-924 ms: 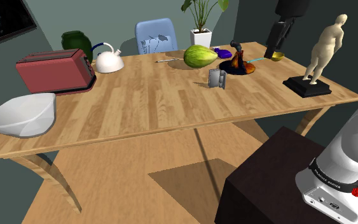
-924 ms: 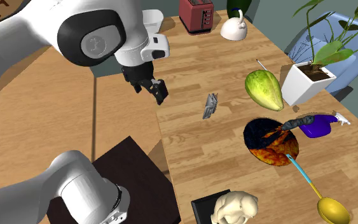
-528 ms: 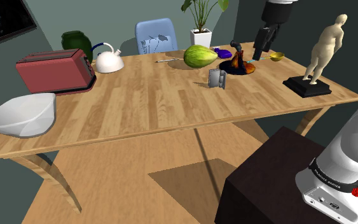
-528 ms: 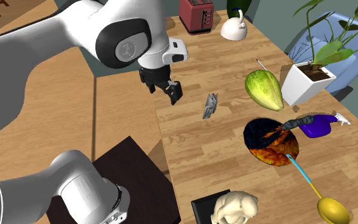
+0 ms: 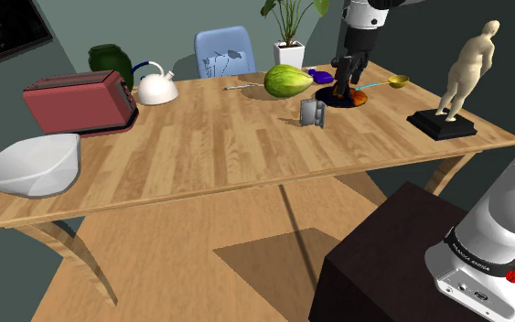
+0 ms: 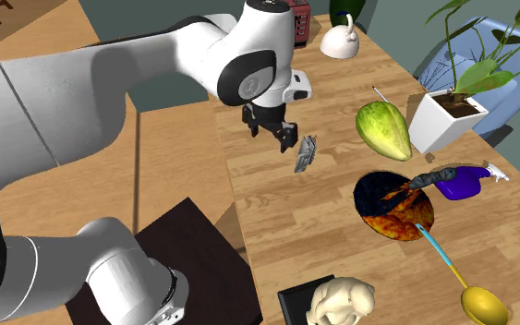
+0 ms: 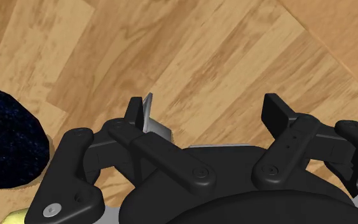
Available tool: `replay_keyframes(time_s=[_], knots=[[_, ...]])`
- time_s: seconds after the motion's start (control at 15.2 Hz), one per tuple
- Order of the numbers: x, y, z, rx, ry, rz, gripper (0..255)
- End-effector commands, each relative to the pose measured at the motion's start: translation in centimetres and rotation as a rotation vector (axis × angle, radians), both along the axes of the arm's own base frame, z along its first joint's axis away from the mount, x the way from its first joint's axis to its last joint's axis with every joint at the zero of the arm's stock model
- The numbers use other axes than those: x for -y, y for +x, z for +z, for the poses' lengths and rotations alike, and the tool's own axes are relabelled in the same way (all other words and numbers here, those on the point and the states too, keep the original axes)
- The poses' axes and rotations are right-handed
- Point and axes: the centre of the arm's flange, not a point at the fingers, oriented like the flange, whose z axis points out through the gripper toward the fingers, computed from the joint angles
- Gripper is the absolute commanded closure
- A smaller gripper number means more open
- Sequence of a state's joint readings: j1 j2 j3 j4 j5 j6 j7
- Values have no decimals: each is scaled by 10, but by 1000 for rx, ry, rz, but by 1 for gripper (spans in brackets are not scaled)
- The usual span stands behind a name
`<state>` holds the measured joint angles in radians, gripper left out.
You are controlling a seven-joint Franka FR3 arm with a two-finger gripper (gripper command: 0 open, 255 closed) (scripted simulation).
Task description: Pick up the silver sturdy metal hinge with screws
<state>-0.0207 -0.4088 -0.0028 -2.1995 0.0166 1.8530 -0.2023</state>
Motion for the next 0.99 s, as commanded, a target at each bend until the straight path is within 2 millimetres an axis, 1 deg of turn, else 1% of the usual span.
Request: replay_keyframes(time_s=[0.0, 0.66, 0.73, 0.92], knots=[[10, 22, -15, -5, 4, -4, 0], [48, 132, -85, -33, 24, -23, 0], [51, 139, -90, -34, 25, -25, 0], [51, 139, -106, -34, 25, -25, 0]])
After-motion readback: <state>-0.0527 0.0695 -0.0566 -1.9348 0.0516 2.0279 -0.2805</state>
